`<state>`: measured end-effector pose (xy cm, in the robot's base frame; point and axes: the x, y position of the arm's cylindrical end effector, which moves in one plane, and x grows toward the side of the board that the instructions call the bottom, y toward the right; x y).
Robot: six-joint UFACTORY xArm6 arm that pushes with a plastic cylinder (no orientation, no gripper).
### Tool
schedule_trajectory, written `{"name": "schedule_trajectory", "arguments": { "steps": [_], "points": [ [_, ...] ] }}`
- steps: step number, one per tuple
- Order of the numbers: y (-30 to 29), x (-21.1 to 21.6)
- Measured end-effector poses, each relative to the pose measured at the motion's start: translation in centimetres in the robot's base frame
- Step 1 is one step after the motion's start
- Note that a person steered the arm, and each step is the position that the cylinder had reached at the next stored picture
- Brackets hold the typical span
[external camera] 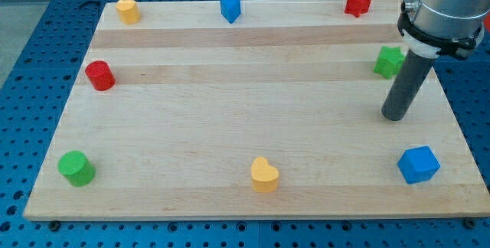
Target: Point your arm at the yellow hexagon
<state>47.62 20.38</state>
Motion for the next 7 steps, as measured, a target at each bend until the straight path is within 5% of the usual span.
{"name": "schedule_trajectory", "arguments": {
  "steps": [2, 5, 7],
  "points": [
    [-13.0, -0.7],
    [-48.0, -0.4],
    [-50.8, -1.7]
  ]
}}
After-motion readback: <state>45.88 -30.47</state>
